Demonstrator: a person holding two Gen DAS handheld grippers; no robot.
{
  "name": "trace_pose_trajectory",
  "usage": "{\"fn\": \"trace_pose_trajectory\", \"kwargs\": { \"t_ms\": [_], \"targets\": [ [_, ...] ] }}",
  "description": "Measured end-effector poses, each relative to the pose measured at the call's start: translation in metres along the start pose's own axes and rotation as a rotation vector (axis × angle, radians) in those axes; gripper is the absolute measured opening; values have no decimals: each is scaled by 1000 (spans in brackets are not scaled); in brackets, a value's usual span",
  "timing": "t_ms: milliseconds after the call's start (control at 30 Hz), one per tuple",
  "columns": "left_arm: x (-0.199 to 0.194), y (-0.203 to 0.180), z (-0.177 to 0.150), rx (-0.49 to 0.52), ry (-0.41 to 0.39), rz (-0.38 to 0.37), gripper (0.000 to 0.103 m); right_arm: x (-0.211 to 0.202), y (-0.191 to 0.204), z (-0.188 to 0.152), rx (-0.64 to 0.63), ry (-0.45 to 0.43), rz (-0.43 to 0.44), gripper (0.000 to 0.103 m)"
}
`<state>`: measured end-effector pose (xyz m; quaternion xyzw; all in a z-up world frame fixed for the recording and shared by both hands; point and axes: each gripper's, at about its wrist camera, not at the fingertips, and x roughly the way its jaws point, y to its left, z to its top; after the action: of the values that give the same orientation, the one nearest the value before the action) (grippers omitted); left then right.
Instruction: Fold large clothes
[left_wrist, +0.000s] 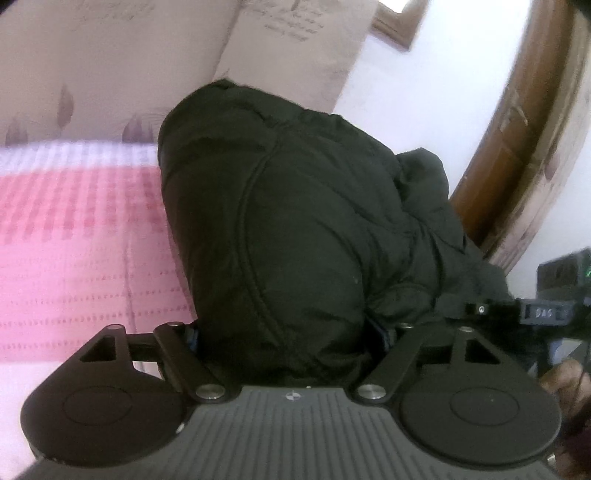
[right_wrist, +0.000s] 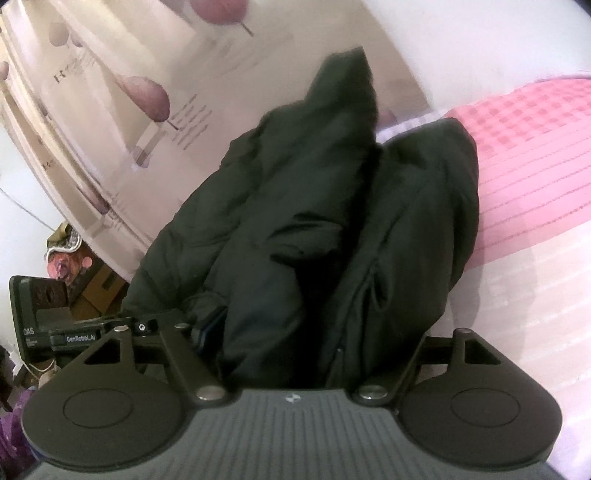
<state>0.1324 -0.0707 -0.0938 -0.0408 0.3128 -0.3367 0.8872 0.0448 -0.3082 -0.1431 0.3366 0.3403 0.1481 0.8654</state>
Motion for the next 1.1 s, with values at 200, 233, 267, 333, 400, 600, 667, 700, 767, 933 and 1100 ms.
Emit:
{"fn": "trace_pose_trajectory", "kwargs": {
  "t_ms": [200,233,267,333,400,600,667,700,767,933,1100],
  "targets": [
    [2,25,4,-73,39,-53,96,3,-11,1,71,19,26,86],
    [2,25,7,-59,31,-47,101,4,-13,1,84,24,41,91],
    [1,26,9,-49,16,-42,102,4,-14,2,92,24,45,94],
    [1,29,15,-57,0,-54,103,5,-17,5,110,19,50,96],
    [4,36,23,-82,7,-80,103,6,-20,9,122,20,63,100],
    [30,55,33,-122,75,-156,103,14,-31,17,152,55,67,103],
    [36,62,30,-153,79,-180,103,19,-36,18,174,62,77,103],
    [39,66,30,-175,85,-191,103,22,-38,19,178,61,79,103],
    [40,66,28,-177,69,-193,101,26,-35,20,161,64,76,103],
    [16,29,21,3,-62,-44,76,29,-11,20,37,53,50,81],
    [-6,14,20,67,-123,37,71,28,23,21,-65,5,32,69]
  ]
}}
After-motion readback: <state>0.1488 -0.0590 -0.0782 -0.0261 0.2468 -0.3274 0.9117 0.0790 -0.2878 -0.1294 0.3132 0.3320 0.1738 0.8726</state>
